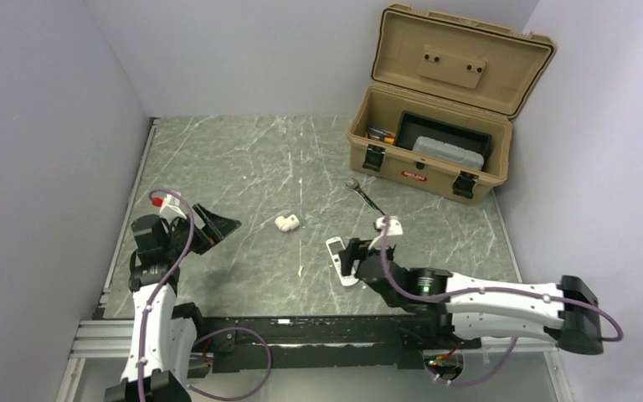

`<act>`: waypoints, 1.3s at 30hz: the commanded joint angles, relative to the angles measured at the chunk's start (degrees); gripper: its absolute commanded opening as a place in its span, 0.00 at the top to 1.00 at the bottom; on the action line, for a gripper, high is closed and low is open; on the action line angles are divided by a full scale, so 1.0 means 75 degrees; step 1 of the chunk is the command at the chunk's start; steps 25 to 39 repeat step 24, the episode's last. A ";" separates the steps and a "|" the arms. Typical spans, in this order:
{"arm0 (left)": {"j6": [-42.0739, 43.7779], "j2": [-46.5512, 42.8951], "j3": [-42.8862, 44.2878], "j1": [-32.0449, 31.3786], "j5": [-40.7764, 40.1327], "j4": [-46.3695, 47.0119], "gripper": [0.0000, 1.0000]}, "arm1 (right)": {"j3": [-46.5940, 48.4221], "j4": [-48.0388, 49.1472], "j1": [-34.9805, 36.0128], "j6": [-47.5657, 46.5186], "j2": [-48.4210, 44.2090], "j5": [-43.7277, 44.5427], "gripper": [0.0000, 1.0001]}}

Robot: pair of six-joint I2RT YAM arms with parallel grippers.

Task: Load the batteries into the remote control

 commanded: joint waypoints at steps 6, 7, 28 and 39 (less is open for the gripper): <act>0.0848 -0.0902 0.0695 -0.1391 -0.2527 -0.1612 0.01 | -0.1041 -0.1230 -0.0119 0.1426 -0.2996 0.1462 0.07; 0.0857 -0.0976 0.0739 -0.1455 -0.2673 -0.1724 0.01 | -0.1049 -0.1502 -0.0125 0.1604 -0.3108 0.1538 0.01; 0.0768 -0.1434 0.0683 -0.1822 -0.3490 -0.1996 0.01 | -0.1067 -0.2484 -0.0123 0.2105 -0.3499 0.1870 0.00; 0.0768 -0.1434 0.0683 -0.1822 -0.3490 -0.1996 0.01 | -0.1067 -0.2484 -0.0123 0.2105 -0.3499 0.1870 0.00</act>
